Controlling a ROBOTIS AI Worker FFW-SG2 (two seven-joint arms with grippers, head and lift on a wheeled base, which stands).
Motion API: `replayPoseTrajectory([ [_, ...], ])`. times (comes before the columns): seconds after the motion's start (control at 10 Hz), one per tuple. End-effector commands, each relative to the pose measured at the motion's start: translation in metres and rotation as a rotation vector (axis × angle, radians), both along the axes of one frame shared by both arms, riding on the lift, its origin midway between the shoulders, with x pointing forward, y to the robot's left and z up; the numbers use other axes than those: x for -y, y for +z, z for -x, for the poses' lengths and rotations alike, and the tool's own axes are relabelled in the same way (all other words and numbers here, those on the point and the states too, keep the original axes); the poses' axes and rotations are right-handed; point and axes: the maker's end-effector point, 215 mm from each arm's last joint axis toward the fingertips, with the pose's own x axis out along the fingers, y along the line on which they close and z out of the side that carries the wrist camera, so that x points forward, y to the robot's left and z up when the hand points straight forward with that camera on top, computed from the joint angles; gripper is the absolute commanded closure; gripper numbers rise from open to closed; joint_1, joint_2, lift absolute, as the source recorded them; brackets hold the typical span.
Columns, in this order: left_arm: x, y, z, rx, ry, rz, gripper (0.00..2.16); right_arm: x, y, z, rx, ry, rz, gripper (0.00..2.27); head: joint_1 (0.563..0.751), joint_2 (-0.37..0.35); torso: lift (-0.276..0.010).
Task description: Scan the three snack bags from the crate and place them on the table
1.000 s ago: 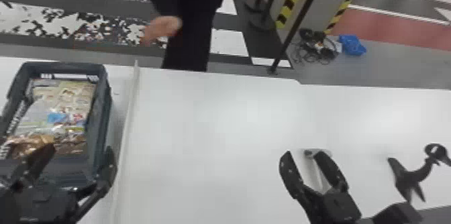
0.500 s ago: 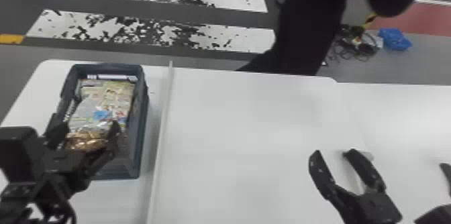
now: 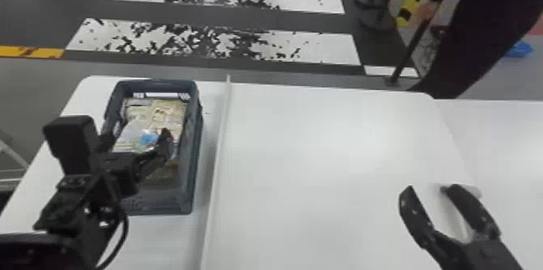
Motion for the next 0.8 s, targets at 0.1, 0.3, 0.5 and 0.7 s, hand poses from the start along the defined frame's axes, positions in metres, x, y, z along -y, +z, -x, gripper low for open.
replayPoseTrajectory([
  [0.1,-0.006,-0.015,-0.016,-0.027,0.015,-0.017,0.09,0.000,-0.001,0.004,-0.004,0.003,0.001,0.13,0.695,-0.062,-0.037],
  [0.3,-0.018,-0.037,-0.023,-0.057,0.038,-0.021,0.09,0.005,0.000,0.006,0.000,-0.002,0.008,0.13,0.695,-0.053,-0.037],
  [0.5,-0.020,-0.045,-0.030,-0.066,0.042,-0.019,0.09,0.005,-0.003,0.006,-0.004,-0.003,0.009,0.13,0.695,-0.045,-0.037],
  [0.7,-0.017,-0.056,-0.039,-0.093,0.029,-0.010,0.09,0.006,-0.003,0.006,-0.002,-0.004,0.010,0.13,0.695,-0.043,-0.037],
])
